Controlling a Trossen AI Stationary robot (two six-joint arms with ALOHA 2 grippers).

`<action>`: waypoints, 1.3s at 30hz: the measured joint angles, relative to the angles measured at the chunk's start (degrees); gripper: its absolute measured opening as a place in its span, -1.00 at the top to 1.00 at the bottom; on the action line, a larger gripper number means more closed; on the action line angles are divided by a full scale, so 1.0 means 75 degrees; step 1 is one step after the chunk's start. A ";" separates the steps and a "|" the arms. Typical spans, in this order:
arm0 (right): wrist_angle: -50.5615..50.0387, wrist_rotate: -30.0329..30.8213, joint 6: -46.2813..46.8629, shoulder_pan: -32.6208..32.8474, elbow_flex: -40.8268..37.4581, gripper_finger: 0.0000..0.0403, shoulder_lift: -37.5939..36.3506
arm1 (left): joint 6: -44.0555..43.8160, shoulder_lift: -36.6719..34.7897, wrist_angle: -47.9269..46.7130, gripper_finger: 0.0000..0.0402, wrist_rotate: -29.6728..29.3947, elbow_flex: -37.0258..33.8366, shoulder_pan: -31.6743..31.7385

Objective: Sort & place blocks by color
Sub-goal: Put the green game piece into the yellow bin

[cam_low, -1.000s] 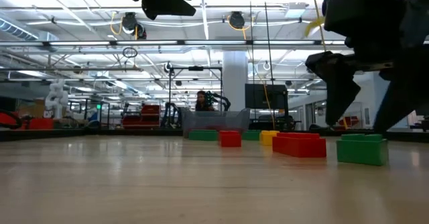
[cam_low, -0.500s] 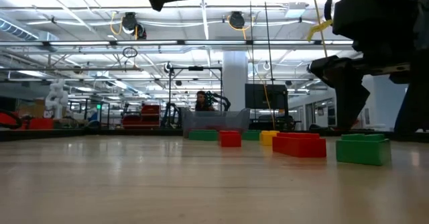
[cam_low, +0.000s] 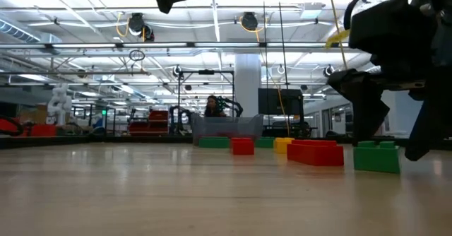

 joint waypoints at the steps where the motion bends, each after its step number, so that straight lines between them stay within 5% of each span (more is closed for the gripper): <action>1: 0.0041 0.0000 0.0000 0.0000 -0.0039 -0.17 0.0003 | 0.0097 0.0000 -0.0004 -0.13 0.0000 0.0000 0.0008; 13: 0.0062 -0.0023 -0.0111 0.0000 -0.0170 0.41 -0.0053 | 0.0755 0.0000 -0.0071 -0.13 -0.0004 0.0000 0.0125; 26: -0.0116 -0.0002 0.0170 -0.0003 -0.0165 0.40 -0.1070 | 0.0722 0.0000 -0.0315 -0.13 -0.0007 0.0000 0.0263; 34: -0.3092 -0.0035 0.0738 0.0114 0.0562 0.41 -0.2585 | 0.0901 0.0000 -0.0575 -0.13 -0.0124 0.0000 0.0477; 39: -0.4557 -0.1034 0.1707 0.0349 0.0991 0.41 -0.2993 | 0.0847 0.0000 -0.1100 -0.13 -0.0918 0.0000 0.0712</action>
